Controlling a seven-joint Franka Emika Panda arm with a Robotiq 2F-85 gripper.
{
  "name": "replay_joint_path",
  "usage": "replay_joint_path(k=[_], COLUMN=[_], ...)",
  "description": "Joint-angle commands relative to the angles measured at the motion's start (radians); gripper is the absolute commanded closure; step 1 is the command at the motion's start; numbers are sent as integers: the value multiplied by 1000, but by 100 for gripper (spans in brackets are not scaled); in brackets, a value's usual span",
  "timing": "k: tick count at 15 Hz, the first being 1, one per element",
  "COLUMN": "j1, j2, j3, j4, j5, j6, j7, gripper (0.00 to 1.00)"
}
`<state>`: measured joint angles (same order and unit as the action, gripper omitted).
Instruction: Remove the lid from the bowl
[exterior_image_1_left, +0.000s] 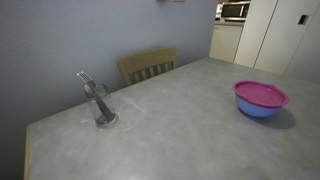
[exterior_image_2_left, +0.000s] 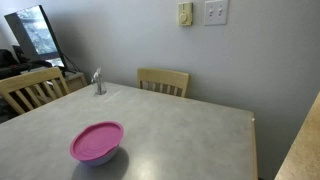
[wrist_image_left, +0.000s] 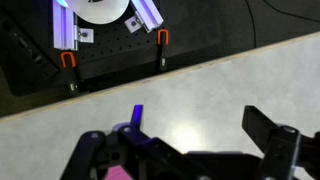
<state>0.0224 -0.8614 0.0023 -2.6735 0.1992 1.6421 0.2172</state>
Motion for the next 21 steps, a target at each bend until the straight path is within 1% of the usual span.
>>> replay_joint_path(k=[1, 5, 8, 10, 15, 18, 21], j1=[-25, -19, -20, -21, -10, -18, -26], j2=[1, 8, 26, 50, 132, 207, 297], j3=[19, 13, 11, 4, -13, -16, -23], j4=[2, 4, 10, 16, 14, 8, 16], j5=[12, 14, 14, 13, 12, -13, -32], j6=[-5, -7, 37, 89, 292, 436, 543], j7=[-15, -30, -49, -67, -130, -163, -165], gripper=[0, 0, 0, 0, 0, 0, 0])
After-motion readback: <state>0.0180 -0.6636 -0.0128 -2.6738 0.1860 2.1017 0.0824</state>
